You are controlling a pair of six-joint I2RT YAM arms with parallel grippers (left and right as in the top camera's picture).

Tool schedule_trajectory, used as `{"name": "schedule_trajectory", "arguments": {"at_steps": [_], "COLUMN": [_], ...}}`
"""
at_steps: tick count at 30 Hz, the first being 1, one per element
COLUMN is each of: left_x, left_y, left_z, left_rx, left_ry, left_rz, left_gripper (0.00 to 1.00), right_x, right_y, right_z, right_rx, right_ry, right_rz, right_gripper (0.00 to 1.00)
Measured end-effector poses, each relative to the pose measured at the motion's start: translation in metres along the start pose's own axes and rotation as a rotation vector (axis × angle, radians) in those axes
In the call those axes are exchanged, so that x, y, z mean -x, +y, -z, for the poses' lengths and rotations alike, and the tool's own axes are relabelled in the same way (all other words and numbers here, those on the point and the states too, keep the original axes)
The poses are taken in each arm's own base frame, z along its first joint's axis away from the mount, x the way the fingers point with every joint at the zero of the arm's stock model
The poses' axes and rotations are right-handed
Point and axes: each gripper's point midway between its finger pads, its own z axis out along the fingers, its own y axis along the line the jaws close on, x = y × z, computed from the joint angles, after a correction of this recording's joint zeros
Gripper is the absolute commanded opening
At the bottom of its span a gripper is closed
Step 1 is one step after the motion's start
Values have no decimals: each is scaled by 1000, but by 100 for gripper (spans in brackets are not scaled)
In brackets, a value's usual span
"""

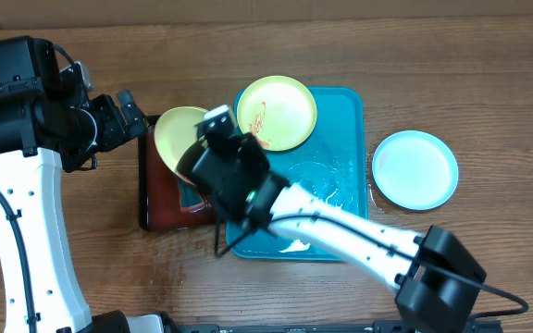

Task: Clean dirty plates on tray and stack at the side
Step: 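Lift the yellow plate with the right gripper and tilt it over black tray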

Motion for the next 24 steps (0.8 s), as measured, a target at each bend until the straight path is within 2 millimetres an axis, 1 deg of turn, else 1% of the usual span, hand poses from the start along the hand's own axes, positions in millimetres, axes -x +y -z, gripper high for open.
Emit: {"name": "schedule_trajectory", "arguments": {"at_steps": [3,7,11,19,24], "left_x": [0,1,2,2,2], "left_y": [1,1,2,3,3], "left_z": [0,0,0,0,0], "left_rx": [4,9,13,17,17], "left_ry": [-2,-6,-8,-9,-11], "left_rz": [0,-1,-1,-1,-1], "left_gripper": [100,100,100,100,100], "right_x": [5,12,17,21,24], "right_y": [3,1,-3,-12,-13], "right_z": [19,41,54,60,61], "right_rx": [-77,-183,-256,-325,-332], "right_ry": [-65,-140,-183,-206,-217], "right_rz": [55,127,158,187,174], "right_gripper": [4,4,4,4,4]}}
